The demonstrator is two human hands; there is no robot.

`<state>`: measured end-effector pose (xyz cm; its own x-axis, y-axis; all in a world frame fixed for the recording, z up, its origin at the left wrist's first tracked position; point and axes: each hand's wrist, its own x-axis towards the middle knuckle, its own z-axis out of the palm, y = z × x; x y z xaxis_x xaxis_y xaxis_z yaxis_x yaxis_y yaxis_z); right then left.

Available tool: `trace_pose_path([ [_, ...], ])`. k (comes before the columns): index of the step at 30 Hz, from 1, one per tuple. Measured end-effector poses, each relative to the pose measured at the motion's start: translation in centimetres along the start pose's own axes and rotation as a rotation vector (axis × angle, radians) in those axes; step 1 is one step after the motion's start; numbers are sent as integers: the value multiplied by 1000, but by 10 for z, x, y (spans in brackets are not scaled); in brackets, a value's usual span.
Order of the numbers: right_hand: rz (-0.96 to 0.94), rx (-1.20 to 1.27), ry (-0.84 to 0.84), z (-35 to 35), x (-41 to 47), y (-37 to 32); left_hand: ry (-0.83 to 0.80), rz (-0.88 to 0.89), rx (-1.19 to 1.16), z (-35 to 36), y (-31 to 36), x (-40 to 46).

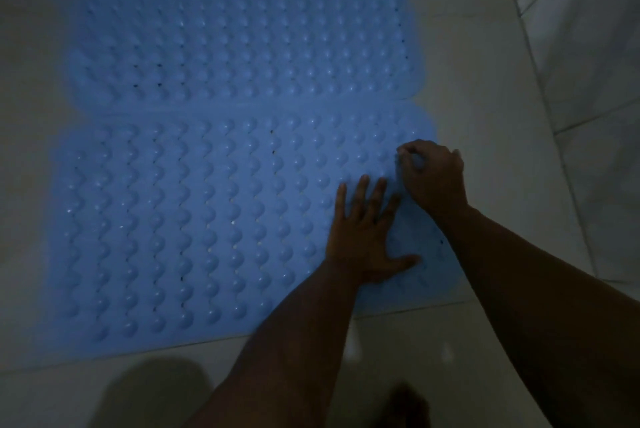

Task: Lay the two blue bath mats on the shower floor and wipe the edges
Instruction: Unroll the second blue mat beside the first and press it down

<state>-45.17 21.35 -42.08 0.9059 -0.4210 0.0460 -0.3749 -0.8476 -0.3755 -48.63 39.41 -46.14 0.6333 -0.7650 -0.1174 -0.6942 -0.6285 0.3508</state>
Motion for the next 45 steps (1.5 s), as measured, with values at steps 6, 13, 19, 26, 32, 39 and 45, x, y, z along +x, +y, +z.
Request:
trace_pose_path([
  [6, -26, 164, -63, -45, 10, -46, -394, -43, -146, -76, -19, 34],
  [13, -102, 117, -26, 2, -42, -98, 277, -254, -107, -83, -98, -34],
  [19, -202, -252, -221, 75, -110, -126, 275, -351, -27, -83, -137, -64],
  [26, -206, -256, -183, 82, -116, -128, 286, -314, -34, -79, -157, -74],
  [32, -141, -178, -393, 67, -95, -129, 271, -300, -17, -88, -155, -70],
  [39, 13, -45, -398, 12, -2, -150, 138, -161, -39, -73, -122, -65],
  [45, -140, 121, -141, 24, 18, -151, 41, -140, 70, -37, -102, -76],
])
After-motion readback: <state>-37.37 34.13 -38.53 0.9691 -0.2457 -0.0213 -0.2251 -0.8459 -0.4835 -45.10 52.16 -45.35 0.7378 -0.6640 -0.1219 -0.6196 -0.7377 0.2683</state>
